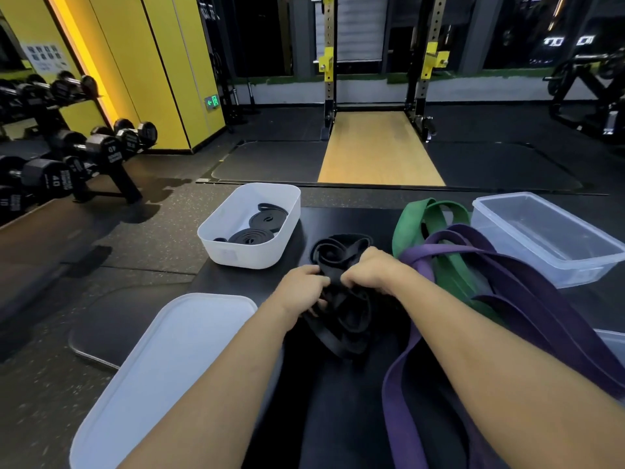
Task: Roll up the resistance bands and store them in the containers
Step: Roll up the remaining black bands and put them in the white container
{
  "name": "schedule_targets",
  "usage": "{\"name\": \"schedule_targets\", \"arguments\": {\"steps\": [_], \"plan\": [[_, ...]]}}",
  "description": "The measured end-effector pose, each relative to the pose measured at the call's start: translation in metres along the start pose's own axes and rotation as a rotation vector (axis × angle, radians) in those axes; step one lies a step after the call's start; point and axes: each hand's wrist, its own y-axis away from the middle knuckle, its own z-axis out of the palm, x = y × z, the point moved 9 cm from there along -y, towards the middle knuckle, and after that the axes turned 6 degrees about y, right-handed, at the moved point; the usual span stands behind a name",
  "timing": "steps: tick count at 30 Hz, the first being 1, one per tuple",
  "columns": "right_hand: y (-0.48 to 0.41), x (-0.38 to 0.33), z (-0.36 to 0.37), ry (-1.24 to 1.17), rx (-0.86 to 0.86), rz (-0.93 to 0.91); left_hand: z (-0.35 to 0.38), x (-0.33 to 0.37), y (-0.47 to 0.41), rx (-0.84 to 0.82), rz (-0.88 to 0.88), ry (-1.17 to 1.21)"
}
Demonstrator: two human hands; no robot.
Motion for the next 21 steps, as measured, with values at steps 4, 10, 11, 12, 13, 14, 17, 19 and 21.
{"name": "schedule_targets", "arguments": {"steps": [4, 10, 11, 12, 13, 14, 17, 19, 21], "plan": [[-0.013, -0.012, -0.001, -0.491, 0.062, -0.105, 0.010, 0.000, -0.002, -0.084, 0.094, 0.177], [-0.017, -0.034, -0.020, -0.858, 0.320, -0.370, -0.001, 0.004, -0.014, 0.068, 0.262, 0.395], [-0.022, -0.028, -0.015, -0.820, 0.292, -0.303, -0.002, -0.002, -0.017, 0.084, 0.223, 0.385], [-0.026, -0.022, -0.011, -0.729, 0.271, -0.249, -0.002, -0.005, -0.016, 0.074, 0.185, 0.356], [-0.027, -0.017, -0.008, -0.593, 0.258, -0.230, 0.000, -0.010, -0.016, 0.056, 0.159, 0.308], [-0.027, -0.014, -0.005, -0.445, 0.252, -0.232, 0.000, -0.013, -0.015, 0.048, 0.152, 0.227], [-0.021, -0.003, -0.003, -0.225, 0.329, -0.201, -0.002, -0.019, -0.017, 0.078, 0.165, 0.109], [-0.013, 0.004, -0.009, -0.219, 0.415, -0.170, -0.004, -0.021, -0.017, 0.118, 0.154, 0.113], [-0.007, 0.007, -0.006, -0.240, 0.410, -0.146, -0.001, -0.021, -0.010, 0.133, 0.148, 0.123]]}}
